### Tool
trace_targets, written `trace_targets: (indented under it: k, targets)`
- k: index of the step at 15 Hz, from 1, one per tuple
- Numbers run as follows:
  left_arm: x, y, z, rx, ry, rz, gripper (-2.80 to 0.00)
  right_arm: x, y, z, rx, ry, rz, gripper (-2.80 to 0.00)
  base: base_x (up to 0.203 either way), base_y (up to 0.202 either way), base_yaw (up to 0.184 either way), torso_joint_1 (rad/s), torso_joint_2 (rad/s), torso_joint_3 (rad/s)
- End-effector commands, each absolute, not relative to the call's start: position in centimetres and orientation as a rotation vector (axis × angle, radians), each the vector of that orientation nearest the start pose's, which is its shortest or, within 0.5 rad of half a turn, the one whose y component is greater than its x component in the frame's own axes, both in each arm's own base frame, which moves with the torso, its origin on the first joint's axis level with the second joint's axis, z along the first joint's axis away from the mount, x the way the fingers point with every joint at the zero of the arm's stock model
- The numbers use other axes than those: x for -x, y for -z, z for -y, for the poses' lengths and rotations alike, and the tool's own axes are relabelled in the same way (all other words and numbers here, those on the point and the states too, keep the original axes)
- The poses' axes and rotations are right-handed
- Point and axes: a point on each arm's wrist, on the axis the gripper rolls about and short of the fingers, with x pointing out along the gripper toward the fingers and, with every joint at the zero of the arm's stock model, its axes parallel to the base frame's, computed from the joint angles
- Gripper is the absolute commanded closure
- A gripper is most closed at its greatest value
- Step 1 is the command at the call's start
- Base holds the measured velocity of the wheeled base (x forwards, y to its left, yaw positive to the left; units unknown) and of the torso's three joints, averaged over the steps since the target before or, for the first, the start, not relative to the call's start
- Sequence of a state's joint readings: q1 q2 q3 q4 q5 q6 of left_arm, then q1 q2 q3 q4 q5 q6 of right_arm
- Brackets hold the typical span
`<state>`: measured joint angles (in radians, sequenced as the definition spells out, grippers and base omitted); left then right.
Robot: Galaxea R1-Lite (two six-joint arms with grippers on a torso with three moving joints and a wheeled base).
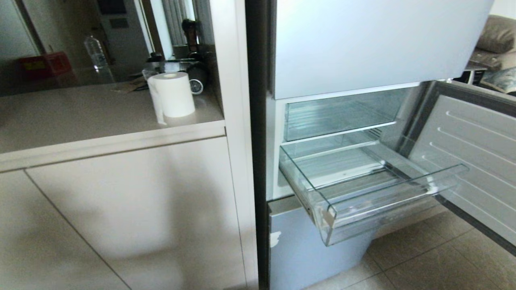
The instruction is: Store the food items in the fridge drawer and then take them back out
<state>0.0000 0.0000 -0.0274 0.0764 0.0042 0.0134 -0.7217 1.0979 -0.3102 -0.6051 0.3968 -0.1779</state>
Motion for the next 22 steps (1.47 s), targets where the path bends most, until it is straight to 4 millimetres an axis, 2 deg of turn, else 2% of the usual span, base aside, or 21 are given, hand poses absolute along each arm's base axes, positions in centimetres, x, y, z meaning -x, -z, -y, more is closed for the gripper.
trace_targets:
  k: [1, 6, 9, 13, 17, 22]
  targets:
    - [2.5, -7.5, 0.0, -0.014, -0.004, -0.049, 0.0, -11.2, -17.8, 8.5, 0.081, 0.295, -0.184, 0.0, 0.0, -0.008, 0.177, 0.0, 0.0, 0.002]
    - [2.5, -7.5, 0.0, -0.014, -0.004, -0.049, 0.0, -11.5, -17.7, 8.2, 0.079, 0.265, -0.19, 0.0, 0.002, -0.007, 0.174, 0.002, 0.0, 0.003]
    - [2.5, -7.5, 0.0, -0.012, -0.004, -0.049, 0.0, -12.8, -17.3, 7.9, 0.062, 0.192, -0.218, 0.0, 0.0, -0.004, 0.121, 0.004, 0.0, 0.001]
    - [2.5, -7.5, 0.0, -0.014, -0.004, -0.049, 0.0, -16.3, -16.7, 7.2, 0.034, 0.055, -0.295, 0.0, 0.0, 0.0, 0.0, 0.0, 0.0, 0.0]
    - [2.5, -7.5, 0.0, -0.014, -0.004, -0.049, 0.0, -20.7, -17.6, 7.5, -0.044, 0.051, -0.404, 0.0, 0.0, 0.0, 0.0, 0.0, 0.0, 0.0]
    - [2.5, -7.5, 0.0, -0.014, -0.004, -0.049, 0.0, -25.4, -16.1, 7.2, -0.068, 0.04, -0.53, 0.0, 0.0, 0.0, 0.0, 0.0, 0.0, 0.0]
